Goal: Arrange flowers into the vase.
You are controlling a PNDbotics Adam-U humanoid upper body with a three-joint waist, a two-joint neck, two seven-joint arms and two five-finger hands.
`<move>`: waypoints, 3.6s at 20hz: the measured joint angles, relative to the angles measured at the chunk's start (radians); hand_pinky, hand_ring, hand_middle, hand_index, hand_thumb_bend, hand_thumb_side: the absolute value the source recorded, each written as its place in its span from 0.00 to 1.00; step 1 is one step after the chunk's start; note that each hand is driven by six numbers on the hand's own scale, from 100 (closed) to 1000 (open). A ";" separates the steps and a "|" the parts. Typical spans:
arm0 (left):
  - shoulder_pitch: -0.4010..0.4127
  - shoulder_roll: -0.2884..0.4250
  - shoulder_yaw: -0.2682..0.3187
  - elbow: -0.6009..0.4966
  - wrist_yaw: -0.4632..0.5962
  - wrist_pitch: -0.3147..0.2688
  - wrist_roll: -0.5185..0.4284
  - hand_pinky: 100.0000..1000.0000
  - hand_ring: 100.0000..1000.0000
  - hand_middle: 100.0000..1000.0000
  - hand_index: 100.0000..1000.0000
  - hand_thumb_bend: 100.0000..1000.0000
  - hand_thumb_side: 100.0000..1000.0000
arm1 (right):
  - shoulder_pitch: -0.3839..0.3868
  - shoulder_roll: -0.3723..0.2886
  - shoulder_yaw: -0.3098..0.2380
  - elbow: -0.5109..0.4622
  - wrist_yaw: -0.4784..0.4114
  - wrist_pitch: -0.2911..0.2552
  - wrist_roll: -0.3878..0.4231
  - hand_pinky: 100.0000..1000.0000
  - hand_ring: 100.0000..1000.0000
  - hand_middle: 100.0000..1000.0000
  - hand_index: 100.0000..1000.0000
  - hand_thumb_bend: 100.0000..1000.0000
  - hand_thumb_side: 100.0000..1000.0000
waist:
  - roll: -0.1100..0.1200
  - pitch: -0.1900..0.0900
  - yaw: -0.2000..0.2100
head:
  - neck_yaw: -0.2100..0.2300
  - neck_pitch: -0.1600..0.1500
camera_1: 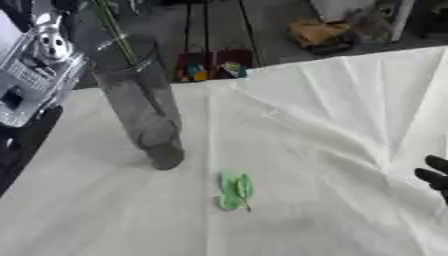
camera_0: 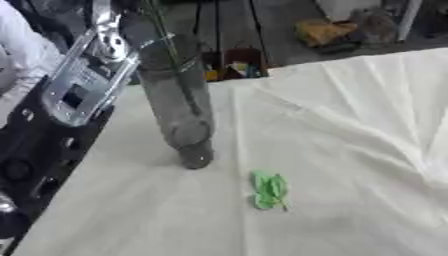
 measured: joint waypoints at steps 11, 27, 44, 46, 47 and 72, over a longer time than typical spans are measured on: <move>0.023 0.036 -0.010 -0.005 -0.106 0.008 -0.071 0.16 0.40 0.41 0.38 0.00 0.89 | 0.001 0.000 0.000 0.000 0.000 0.004 0.000 0.75 0.80 0.51 0.65 0.00 1.00 | 0.000 0.000 0.006 | -0.007 0.000; 0.034 0.038 -0.012 -0.005 -0.064 0.012 -0.055 0.18 0.44 0.47 0.50 0.00 0.91 | 0.001 0.000 0.000 0.000 0.000 0.005 0.001 0.75 0.80 0.51 0.65 0.00 1.00 | -0.006 0.000 0.006 | -0.013 -0.009; 0.064 0.052 -0.025 -0.009 -0.113 0.019 -0.199 0.31 0.57 0.61 0.64 0.00 0.89 | 0.001 0.001 0.000 0.000 0.000 0.017 0.001 0.76 0.80 0.50 0.65 0.00 1.00 | -0.003 0.000 0.009 | -0.018 -0.010; 0.067 0.052 -0.025 -0.010 -0.117 0.019 -0.216 0.33 0.60 0.63 0.66 0.00 0.92 | 0.001 0.001 0.000 0.000 0.000 0.019 0.000 0.76 0.80 0.50 0.64 0.00 1.00 | -0.003 0.000 0.009 | -0.019 -0.010; 0.067 0.052 -0.025 -0.010 -0.120 0.019 -0.226 0.34 0.61 0.64 0.67 0.00 0.93 | 0.000 0.001 0.000 0.000 0.000 0.019 0.000 0.76 0.80 0.50 0.64 0.00 1.00 | -0.003 0.000 0.009 | -0.019 -0.010; 0.083 0.052 -0.031 -0.004 -0.088 -0.007 -0.249 0.42 0.69 0.72 0.76 0.00 1.00 | 0.000 0.007 0.000 0.000 0.000 0.027 0.005 0.76 0.81 0.50 0.65 0.00 1.00 | -0.005 0.000 0.009 | -0.025 -0.021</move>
